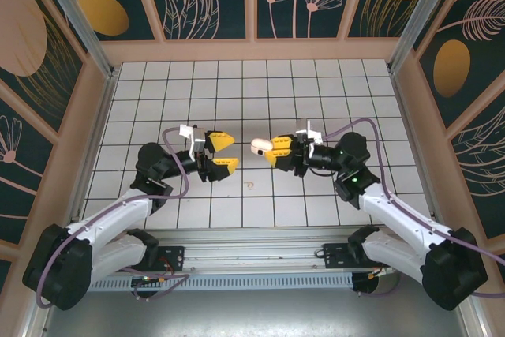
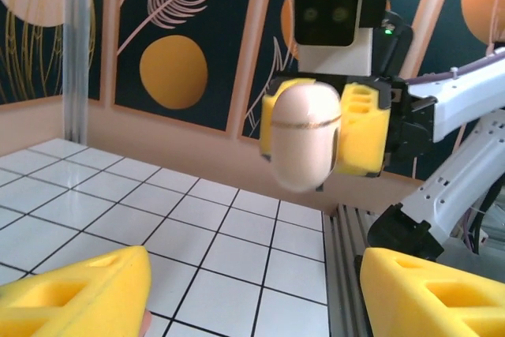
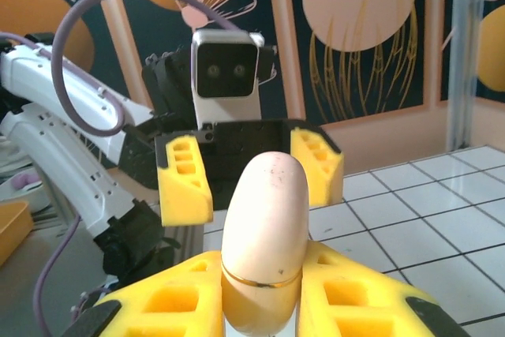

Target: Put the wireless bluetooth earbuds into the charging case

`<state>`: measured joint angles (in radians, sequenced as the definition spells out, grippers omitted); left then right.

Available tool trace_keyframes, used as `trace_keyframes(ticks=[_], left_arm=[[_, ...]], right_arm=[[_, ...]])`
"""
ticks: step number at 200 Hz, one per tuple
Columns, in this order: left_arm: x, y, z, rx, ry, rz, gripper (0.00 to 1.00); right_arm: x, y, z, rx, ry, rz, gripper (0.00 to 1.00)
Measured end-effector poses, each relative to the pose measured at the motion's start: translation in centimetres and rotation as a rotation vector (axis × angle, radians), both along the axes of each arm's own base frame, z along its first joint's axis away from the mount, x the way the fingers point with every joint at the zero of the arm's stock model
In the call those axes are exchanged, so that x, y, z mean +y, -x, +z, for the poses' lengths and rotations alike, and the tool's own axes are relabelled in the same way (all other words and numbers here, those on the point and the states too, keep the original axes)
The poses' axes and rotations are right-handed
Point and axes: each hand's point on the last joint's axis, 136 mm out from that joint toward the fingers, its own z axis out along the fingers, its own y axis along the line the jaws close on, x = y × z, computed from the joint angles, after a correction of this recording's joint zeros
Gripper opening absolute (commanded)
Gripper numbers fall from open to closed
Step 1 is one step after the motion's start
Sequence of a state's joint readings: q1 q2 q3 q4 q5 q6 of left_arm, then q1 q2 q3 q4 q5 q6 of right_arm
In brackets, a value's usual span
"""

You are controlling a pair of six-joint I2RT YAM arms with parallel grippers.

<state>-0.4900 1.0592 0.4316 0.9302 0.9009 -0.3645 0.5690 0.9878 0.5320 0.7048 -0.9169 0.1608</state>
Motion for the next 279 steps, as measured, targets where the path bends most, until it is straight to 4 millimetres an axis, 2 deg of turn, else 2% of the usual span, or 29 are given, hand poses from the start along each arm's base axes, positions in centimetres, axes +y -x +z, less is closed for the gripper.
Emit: trace_keyframes(ticks=[39, 87, 124, 201, 218, 265, 279], left_arm=[[-0.3, 0.7, 1.7, -0.075, -0.007, -0.053, 0.68], [-0.5, 1.3, 1.3, -0.089, -0.035, -0.082, 0.66], [-0.8, 1.6, 1.1, -0.087, -0.046, -0.103, 0.51], [-1.3, 1.9, 0.9, -0.071, -0.058, -0.139, 0.3], [-1.3, 1.9, 0.8, -0.066, -0.061, -0.142, 0.25], [-1.2, 1.3, 0.2, -0.06, -0.095, -0.098, 0.15], [-1.2, 1.0, 0.0, -0.061, -0.112, -0.074, 0.14]], right_arm=[[1.5, 0.9, -0.6, 0.007, 0.034, 0.096, 0.22], [2.9, 1.1, -0.4, -0.006, 0.048, 0.173, 0.22], [3.5, 1.2, -0.4, -0.008, 0.053, 0.203, 0.22], [3.7, 1.0, -0.4, -0.025, 0.056, 0.207, 0.24], [3.7, 1.0, -0.4, -0.029, 0.056, 0.207, 0.27], [3.8, 0.4, -0.9, -0.027, 0.071, 0.172, 0.5], [3.8, 0.0, -1.1, -0.021, 0.083, 0.15, 0.54]])
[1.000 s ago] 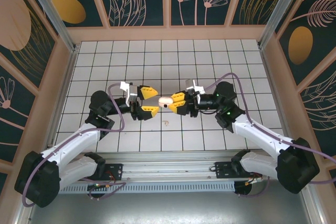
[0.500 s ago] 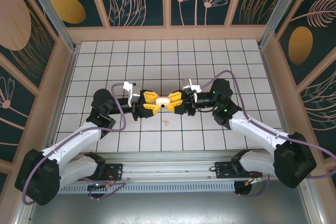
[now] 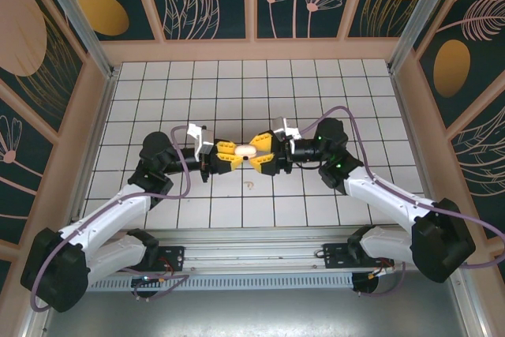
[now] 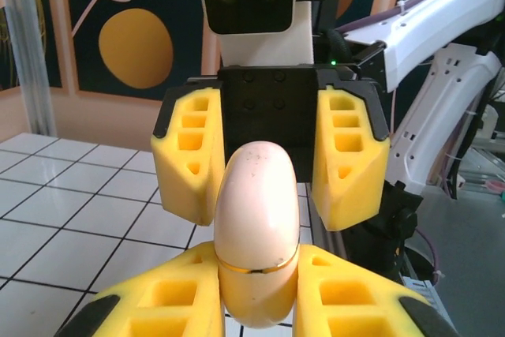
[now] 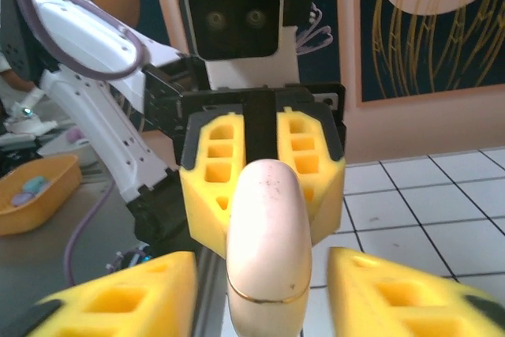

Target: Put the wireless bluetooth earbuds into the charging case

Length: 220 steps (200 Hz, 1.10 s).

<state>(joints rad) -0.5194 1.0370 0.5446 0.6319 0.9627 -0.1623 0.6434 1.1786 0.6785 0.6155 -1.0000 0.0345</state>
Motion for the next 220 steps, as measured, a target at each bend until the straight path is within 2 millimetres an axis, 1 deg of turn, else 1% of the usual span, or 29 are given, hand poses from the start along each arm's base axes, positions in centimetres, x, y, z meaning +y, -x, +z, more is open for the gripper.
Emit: trace_keyframes(ticks=[26, 67, 85, 109, 147, 165, 186, 200, 220], left_arm=[[0.1, -0.7, -0.2, -0.022, -0.036, 0.043, 0.14], [0.3, -1.6, -1.4, -0.028, -0.097, 0.096, 0.12], [0.3, -1.7, -2.0, -0.024, -0.117, 0.104, 0.12], [0.2, -1.7, -1.9, -0.035, -0.129, 0.102, 0.11], [0.3, -1.8, -1.9, -0.044, -0.14, 0.107, 0.11], [0.3, -1.8, -2.0, -0.043, -0.143, 0.108, 0.11], [0.2, -1.7, -1.9, -0.046, -0.143, 0.106, 0.1], [0.2, -1.6, -1.8, -0.049, -0.142, 0.107, 0.1], [0.2, -1.6, -1.7, -0.053, -0.139, 0.108, 0.1]], right_arm=[[-0.3, -0.5, 0.0, -0.005, 0.036, -0.053, 0.58], [-0.5, -1.5, 2.8, -0.088, 0.092, -0.13, 0.59], [-0.5, -1.7, 3.5, -0.119, 0.117, -0.146, 0.59], [0.0, -2.1, 3.3, -0.128, 0.166, -0.143, 0.59], [1.0, -2.9, 1.5, -0.092, 0.259, -0.112, 0.59], [1.1, -2.8, 0.5, -0.072, 0.288, -0.09, 0.53], [1.2, -2.4, -0.4, -0.044, 0.307, -0.057, 0.48], [1.3, -2.2, -0.8, -0.031, 0.314, -0.036, 0.41], [1.5, -2.1, -0.6, -0.027, 0.309, -0.018, 0.28]])
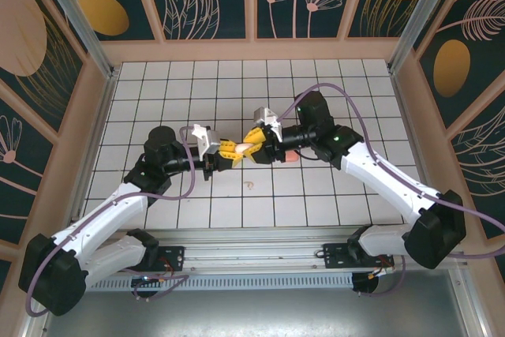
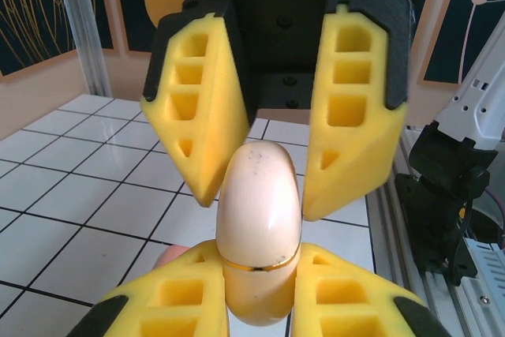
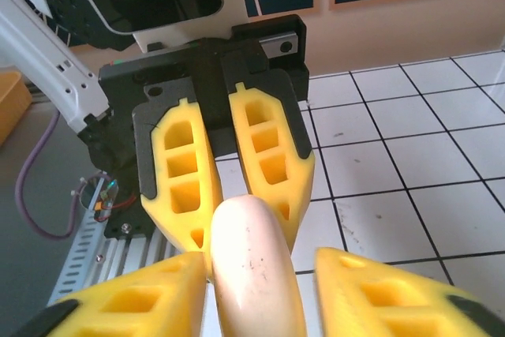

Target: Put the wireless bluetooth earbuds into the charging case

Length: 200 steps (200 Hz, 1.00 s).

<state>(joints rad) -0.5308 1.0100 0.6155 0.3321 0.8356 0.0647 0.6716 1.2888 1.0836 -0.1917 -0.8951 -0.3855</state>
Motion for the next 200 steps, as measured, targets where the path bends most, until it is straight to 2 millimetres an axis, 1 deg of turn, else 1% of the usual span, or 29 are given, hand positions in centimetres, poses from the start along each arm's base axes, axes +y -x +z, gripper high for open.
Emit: trace_keyframes(ticks=[13, 26, 43, 62, 98, 141, 152, 173, 179, 200], left_arm=[[0.0, 0.0, 0.1, -0.002, 0.002, 0.0, 0.13], [0.1, 0.1, 0.2, -0.004, 0.004, -0.002, 0.25], [0.1, 0.2, 0.4, -0.003, 0.006, -0.001, 0.39], [0.0, 0.3, 0.7, -0.012, 0.015, -0.003, 0.43], [-0.1, 0.4, 0.8, -0.011, 0.022, -0.014, 0.43], [-0.4, 0.7, 0.4, 0.016, 0.021, -0.048, 0.43], [-0.5, 0.8, 0.3, 0.018, 0.021, -0.053, 0.4], [-0.6, 1.0, 0.3, 0.029, 0.023, -0.067, 0.31], [-0.6, 1.1, 0.3, 0.028, 0.024, -0.072, 0.29], [-0.7, 1.3, 0.3, 0.029, 0.024, -0.079, 0.23]], right_arm=[[0.1, 0.0, 0.2, -0.004, -0.005, 0.009, 0.22], [0.0, 0.1, 0.3, -0.006, -0.008, 0.018, 0.2], [0.1, 0.3, 0.4, -0.004, -0.013, 0.026, 0.2], [0.1, 0.5, 0.5, -0.002, -0.017, 0.036, 0.2], [0.0, 1.0, 0.8, -0.01, -0.032, 0.072, 0.2], [0.0, 1.5, 0.9, -0.021, -0.043, 0.102, 0.2], [0.0, 1.6, 1.0, -0.023, -0.045, 0.107, 0.2], [0.0, 1.5, 1.3, -0.032, -0.051, 0.11, 0.2], [0.0, 1.5, 1.4, -0.035, -0.053, 0.11, 0.2], [0.0, 1.4, 1.4, -0.038, -0.053, 0.108, 0.25]])
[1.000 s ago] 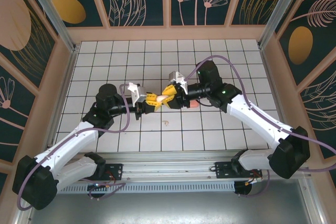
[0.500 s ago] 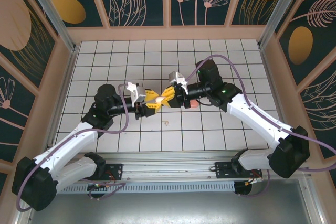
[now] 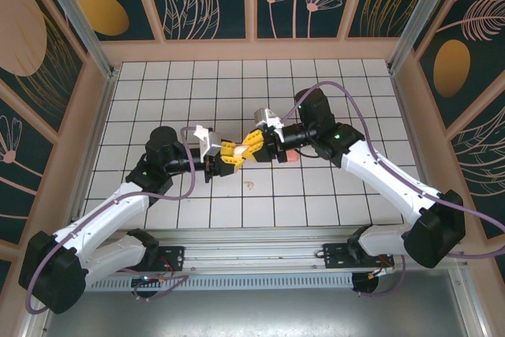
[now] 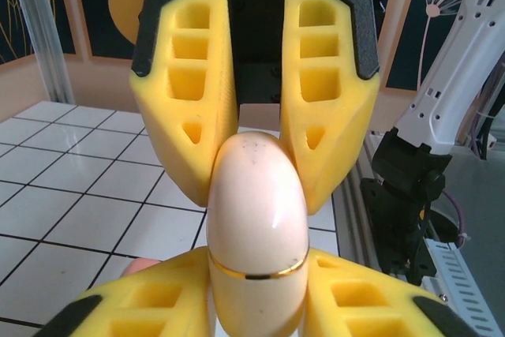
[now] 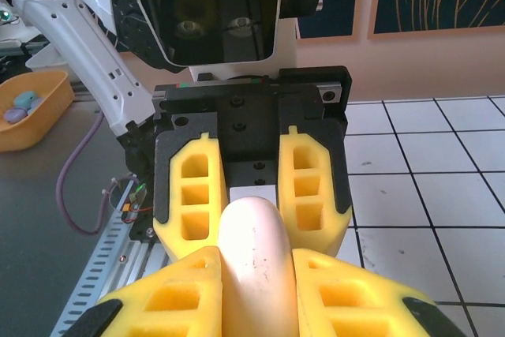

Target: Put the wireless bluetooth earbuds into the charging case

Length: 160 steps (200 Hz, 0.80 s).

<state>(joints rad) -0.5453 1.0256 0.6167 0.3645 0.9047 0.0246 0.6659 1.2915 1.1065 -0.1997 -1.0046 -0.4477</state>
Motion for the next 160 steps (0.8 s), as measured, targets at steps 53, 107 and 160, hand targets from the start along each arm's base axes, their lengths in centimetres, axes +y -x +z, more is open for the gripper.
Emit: trace_keyframes(ticks=[53, 107, 160], left_arm=[[0.0, -0.3, 0.0, -0.011, -0.005, 0.015, 0.19], [0.1, -0.6, -0.1, -0.009, -0.009, 0.032, 0.18], [0.2, -0.8, -0.7, 0.009, -0.027, 0.05, 0.18]], right_arm=[[-0.2, -0.9, 0.3, 0.01, -0.013, -0.031, 0.46], [-0.6, -1.9, 0.4, 0.038, -0.024, -0.079, 0.46], [-0.8, -3.7, 0.7, 0.059, -0.025, -0.173, 0.49]])
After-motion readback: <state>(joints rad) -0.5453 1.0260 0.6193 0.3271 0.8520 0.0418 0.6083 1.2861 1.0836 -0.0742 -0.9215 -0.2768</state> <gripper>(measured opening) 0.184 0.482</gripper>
